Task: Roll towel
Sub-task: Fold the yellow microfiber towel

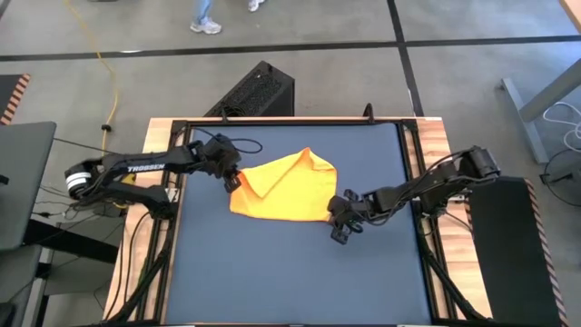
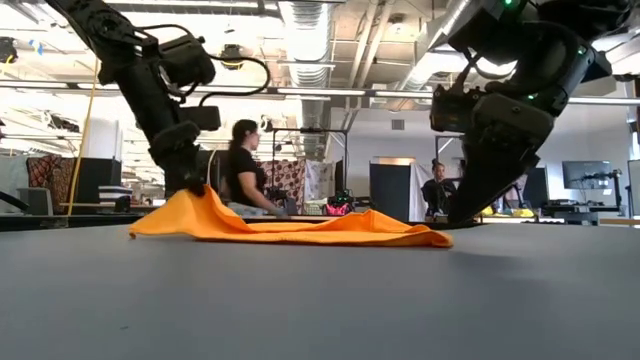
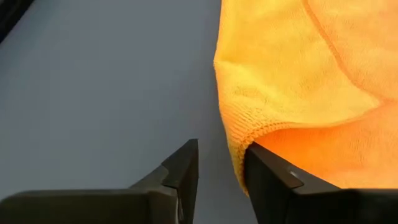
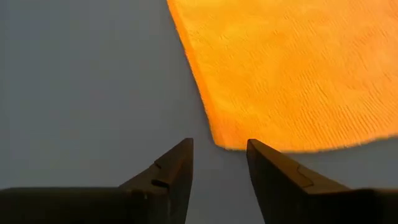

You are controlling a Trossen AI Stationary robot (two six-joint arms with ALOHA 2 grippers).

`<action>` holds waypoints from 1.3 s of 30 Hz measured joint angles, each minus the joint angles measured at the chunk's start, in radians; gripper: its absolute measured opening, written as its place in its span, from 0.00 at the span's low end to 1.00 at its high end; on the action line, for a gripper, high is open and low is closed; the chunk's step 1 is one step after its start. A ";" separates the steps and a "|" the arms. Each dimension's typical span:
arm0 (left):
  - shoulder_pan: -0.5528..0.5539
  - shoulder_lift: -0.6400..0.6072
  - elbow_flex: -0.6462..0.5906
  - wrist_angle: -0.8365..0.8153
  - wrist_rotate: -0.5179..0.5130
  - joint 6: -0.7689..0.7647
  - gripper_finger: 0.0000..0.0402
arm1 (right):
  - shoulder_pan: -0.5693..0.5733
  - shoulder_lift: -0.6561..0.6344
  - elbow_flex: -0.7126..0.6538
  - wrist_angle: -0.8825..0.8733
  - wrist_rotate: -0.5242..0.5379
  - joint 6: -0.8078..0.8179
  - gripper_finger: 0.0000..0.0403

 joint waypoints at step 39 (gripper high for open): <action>-0.418 0.221 0.002 0.283 -0.067 0.112 0.28 | -0.066 -0.212 0.001 -0.221 0.108 -0.040 0.36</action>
